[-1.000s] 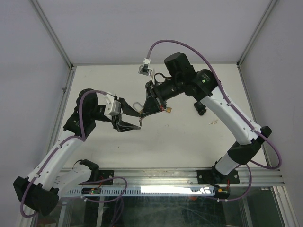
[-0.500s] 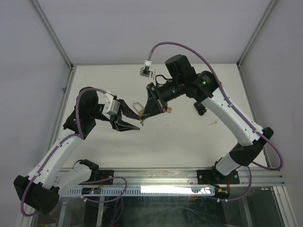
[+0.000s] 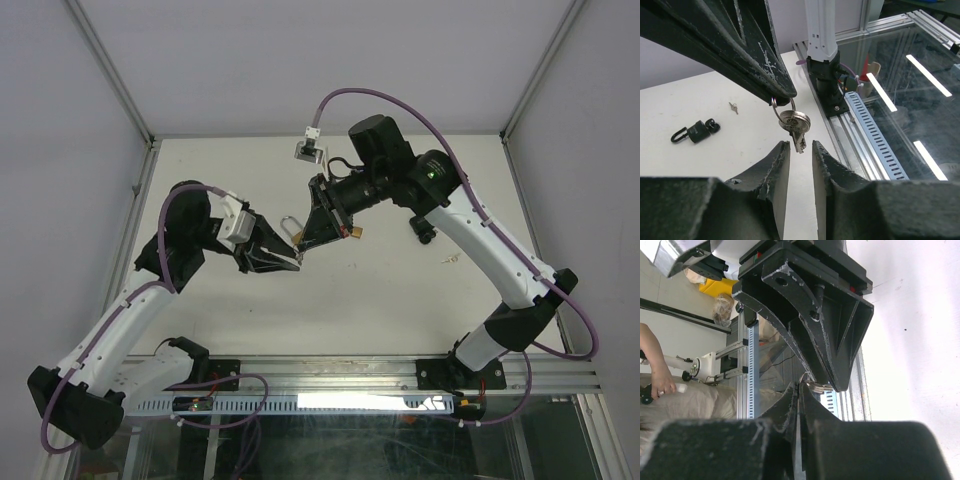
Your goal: Unlock with the key
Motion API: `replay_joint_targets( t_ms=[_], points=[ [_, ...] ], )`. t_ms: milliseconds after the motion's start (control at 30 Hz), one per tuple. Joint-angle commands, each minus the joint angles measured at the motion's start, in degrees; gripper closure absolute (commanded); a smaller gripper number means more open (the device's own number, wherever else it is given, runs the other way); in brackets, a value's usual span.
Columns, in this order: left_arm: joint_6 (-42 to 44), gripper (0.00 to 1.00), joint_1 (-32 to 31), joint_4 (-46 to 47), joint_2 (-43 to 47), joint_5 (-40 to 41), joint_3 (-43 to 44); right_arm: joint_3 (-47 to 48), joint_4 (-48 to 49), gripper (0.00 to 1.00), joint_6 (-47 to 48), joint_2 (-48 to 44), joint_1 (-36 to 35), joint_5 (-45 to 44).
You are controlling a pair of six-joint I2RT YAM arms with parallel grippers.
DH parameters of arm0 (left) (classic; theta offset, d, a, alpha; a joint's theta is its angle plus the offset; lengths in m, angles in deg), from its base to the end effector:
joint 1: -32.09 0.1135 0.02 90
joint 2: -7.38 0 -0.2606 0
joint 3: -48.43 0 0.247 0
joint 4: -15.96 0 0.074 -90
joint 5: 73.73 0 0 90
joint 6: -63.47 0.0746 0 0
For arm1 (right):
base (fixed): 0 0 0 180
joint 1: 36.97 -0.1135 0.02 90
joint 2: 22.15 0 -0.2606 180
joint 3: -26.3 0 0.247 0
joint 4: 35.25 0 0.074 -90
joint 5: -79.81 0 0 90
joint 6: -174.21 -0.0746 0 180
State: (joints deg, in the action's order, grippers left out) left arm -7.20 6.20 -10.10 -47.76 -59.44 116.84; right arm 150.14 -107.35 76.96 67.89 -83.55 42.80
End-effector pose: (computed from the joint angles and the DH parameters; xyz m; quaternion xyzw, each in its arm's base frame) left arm 0.1498 -0.1531 0.3636 0.5907 0.4224 -0.5070 0.4644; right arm 0.1758 0.2725 0.4378 -0.4542 0.6930 0.5346 0.1662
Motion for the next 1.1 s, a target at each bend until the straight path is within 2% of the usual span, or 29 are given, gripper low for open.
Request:
replay_joint_targets(
  t_ms=[0,233,533,700,833,967,1067],
  points=[
    [1.8,0.78,-0.7,1.6,-0.6,-2.9,2.4,0.1,3.1,1.00,-0.8,-2.4,0.1,0.9],
    [0.8,0.99,-0.7,1.6,0.1,-1.6,1.7,-0.5,3.2,1.00,-0.5,-2.8,0.2,0.5],
    [-1.0,1.00,-0.7,0.9,1.6,0.8,0.7,-1.6,2.2,1.00,0.4,-3.3,1.4,0.8],
    [-0.7,1.00,-0.7,-2.0,1.9,5.1,0.7,-1.0,-3.9,1.00,3.7,-3.2,2.6,-4.7],
    [-3.8,1.00,-0.7,-6.3,-1.8,11.4,3.7,-0.9,-10.8,1.00,6.8,-0.7,2.6,-9.3],
    [-4.7,1.00,-1.0,-12.5,-5.1,15.6,6.5,-3.3,-9.3,1.00,7.3,-0.7,2.5,-9.4],
    [-3.9,1.00,-1.2,-13.9,-4.8,17.5,6.4,-5.0,-7.3,1.00,7.4,-2.0,2.6,-10.8]
  ],
)
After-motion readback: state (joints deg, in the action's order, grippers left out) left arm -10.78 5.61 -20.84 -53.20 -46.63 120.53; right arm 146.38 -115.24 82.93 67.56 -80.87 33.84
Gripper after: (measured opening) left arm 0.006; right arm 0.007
